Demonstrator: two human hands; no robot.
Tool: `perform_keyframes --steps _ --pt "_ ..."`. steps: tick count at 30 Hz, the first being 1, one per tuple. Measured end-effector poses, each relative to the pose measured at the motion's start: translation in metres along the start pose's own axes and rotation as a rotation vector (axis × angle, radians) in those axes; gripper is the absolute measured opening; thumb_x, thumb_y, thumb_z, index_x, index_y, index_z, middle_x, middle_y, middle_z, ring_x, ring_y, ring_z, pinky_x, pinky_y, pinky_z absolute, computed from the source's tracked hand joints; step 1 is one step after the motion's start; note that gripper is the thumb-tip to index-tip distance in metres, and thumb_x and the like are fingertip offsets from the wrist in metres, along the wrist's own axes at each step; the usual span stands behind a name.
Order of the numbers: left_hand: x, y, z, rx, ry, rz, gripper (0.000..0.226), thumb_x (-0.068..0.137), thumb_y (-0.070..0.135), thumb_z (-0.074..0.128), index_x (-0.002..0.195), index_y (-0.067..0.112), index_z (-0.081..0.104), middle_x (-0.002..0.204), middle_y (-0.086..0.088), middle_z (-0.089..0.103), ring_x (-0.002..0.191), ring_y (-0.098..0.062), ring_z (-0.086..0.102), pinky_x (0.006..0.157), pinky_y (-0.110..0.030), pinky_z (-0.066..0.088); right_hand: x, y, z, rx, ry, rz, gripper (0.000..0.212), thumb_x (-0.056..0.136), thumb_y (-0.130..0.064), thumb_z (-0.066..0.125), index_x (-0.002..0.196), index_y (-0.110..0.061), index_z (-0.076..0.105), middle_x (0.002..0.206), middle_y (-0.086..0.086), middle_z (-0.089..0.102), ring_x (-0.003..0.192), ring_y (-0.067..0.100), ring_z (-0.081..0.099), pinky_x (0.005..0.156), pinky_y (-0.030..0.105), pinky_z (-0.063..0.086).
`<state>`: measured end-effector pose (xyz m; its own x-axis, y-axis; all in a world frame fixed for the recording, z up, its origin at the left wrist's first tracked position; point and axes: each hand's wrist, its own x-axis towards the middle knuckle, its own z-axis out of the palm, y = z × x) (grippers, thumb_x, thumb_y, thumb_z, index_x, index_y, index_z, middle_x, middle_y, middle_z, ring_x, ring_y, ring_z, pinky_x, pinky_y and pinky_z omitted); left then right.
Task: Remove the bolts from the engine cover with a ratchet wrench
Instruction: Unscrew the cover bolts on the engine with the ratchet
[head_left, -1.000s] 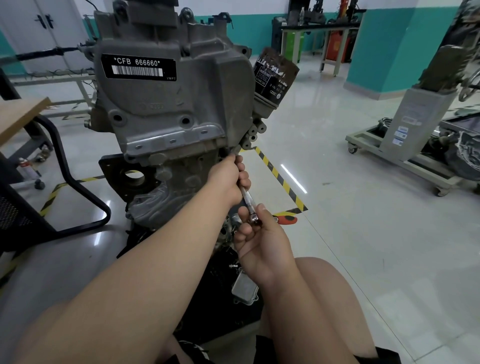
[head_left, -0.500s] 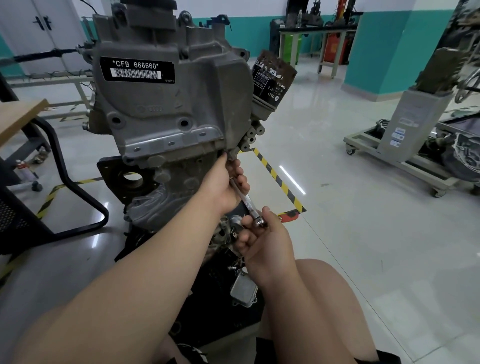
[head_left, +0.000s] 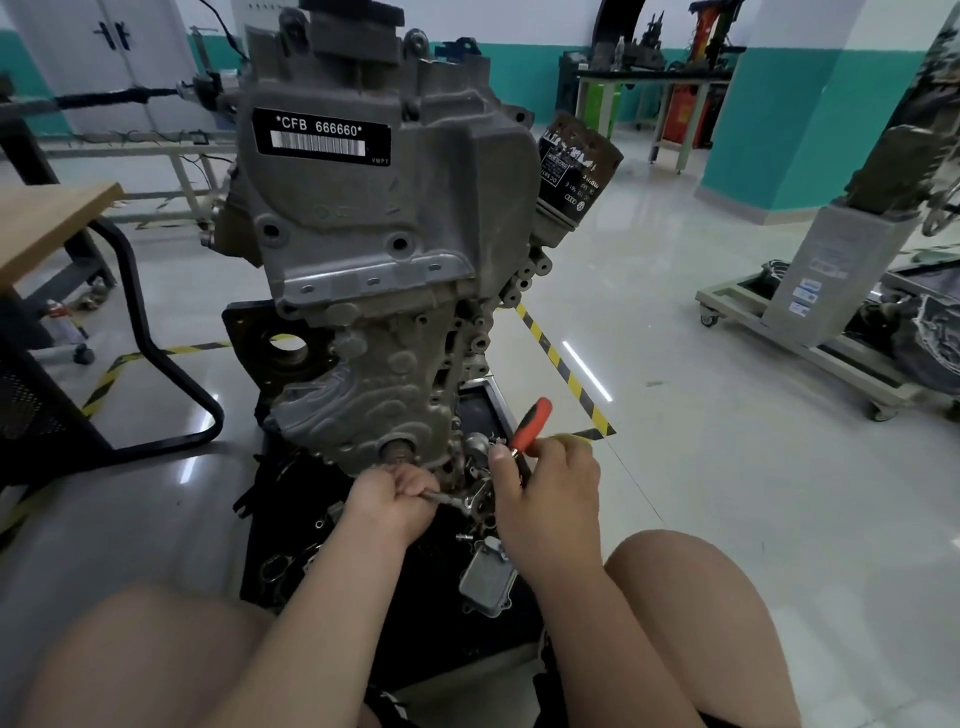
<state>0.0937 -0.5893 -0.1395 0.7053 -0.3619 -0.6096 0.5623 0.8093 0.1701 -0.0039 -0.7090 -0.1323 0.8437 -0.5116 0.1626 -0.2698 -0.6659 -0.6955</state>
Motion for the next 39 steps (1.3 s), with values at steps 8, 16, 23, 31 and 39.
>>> perform_keyframes --steps 8,16,23,31,39 --pt "-0.018 0.043 0.004 -0.042 -0.021 0.064 0.046 0.103 0.017 0.024 0.057 0.018 0.022 0.03 0.002 0.021 0.018 -0.01 0.019 0.023 -0.016 0.015 -0.007 -0.017 0.022 0.022 0.017 -0.231 0.085 0.084 -0.069 0.022 0.151 -0.017 0.022 0.161 0.001 0.007 0.149 0.015 -0.004 0.122 0.044 0.004" --pt "-0.014 0.055 -0.001 0.049 0.002 0.074 0.044 0.104 0.021 0.024 0.06 0.019 0.021 0.032 0.003 0.021 0.02 -0.01 0.019 0.023 -0.017 0.015 -0.015 -0.025 0.034 0.302 -0.348 -0.363 0.065 0.085 -0.06 0.026 0.067 -0.007 0.058 0.062 0.009 0.057 0.061 0.022 0.051 0.059 0.039 0.037" --pt "-0.007 0.058 0.002 0.124 0.0 -0.009 0.042 0.103 0.024 0.026 0.061 0.02 0.023 0.033 0.003 0.022 0.02 -0.009 0.02 0.023 -0.018 0.013 -0.011 -0.022 0.028 0.308 -0.422 -0.307 0.022 0.091 -0.038 0.062 0.072 -0.03 0.07 0.058 -0.026 0.058 0.057 -0.005 0.053 0.053 0.011 0.034" --pt "0.002 0.081 -0.008 0.118 -0.011 0.097 0.044 0.105 0.032 0.026 0.062 0.021 0.027 0.035 0.005 0.023 0.023 -0.008 0.02 0.027 -0.016 0.014 -0.008 -0.026 0.012 0.588 -0.215 -0.232 0.033 0.084 -0.041 0.06 0.051 -0.041 0.06 0.049 -0.019 0.053 0.048 -0.002 0.047 0.048 0.01 0.034" --pt "-0.026 0.049 0.024 0.344 -0.251 0.098 0.052 0.094 0.05 0.048 0.053 0.021 0.035 0.041 0.007 0.022 0.029 -0.007 0.019 0.026 -0.019 0.015 0.0 -0.048 0.035 0.263 -0.422 -0.236 0.021 0.085 -0.042 0.063 0.074 -0.029 0.051 0.065 -0.012 0.057 0.056 -0.002 0.05 0.054 0.02 0.036"
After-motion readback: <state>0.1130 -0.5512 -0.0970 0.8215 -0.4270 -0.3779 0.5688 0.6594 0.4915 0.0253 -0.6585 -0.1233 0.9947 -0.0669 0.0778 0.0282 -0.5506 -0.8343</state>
